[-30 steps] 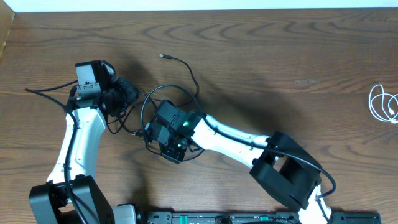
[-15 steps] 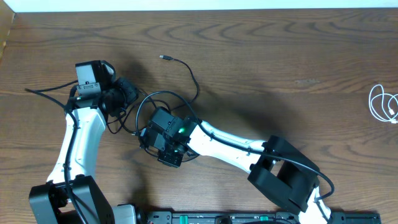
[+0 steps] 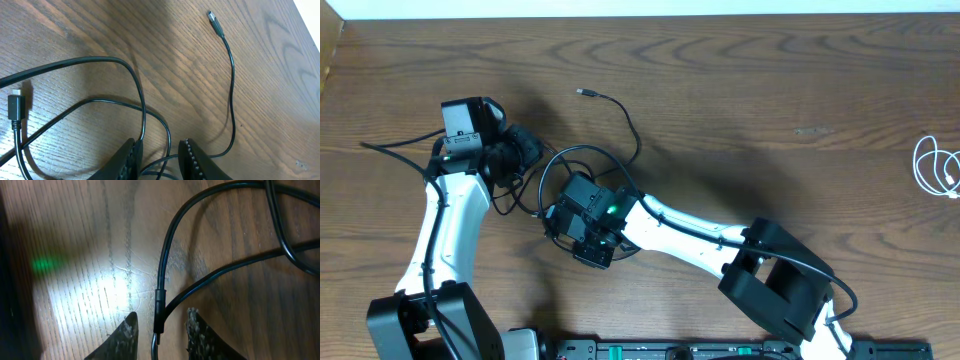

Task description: Untangle cables

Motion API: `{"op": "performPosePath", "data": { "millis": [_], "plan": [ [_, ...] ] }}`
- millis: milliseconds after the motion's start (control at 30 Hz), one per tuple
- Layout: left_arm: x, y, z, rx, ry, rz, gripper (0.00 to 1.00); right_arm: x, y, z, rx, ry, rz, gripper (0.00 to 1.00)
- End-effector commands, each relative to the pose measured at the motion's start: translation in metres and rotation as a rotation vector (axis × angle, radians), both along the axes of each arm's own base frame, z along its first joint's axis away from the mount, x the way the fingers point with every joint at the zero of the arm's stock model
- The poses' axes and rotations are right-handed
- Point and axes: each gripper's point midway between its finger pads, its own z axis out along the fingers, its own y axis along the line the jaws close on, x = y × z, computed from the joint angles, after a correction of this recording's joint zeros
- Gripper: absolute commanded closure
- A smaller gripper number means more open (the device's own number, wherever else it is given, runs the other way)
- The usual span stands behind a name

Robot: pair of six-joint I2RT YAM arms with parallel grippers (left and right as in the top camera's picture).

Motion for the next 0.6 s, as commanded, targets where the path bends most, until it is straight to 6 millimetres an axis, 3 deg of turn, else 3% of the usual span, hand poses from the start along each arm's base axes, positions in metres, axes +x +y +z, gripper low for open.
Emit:
{"op": "performPosePath", "data": {
  "millis": [0, 133, 300, 567],
  "plan": [
    [0.003, 0.0, 0.002, -0.003, -0.007, 0.001, 0.71, 0.002, 0.002, 0.001, 0.003, -0.007, 0.0, 0.73],
    [0.003, 0.0, 0.002, -0.003, -0.007, 0.001, 0.71, -0.006, 0.005, 0.004, 0.033, 0.005, 0.074, 0.79],
    [0.003, 0.0, 0.002, -0.003, -0.007, 0.0, 0.71, -0.024, 0.008, 0.009, 0.096, 0.031, 0.226, 0.73],
    [0.003, 0.0, 0.002, -0.003, -0.007, 0.001, 0.7, -0.025, 0.008, 0.01, 0.099, 0.033, 0.235, 0.66]
  ]
}}
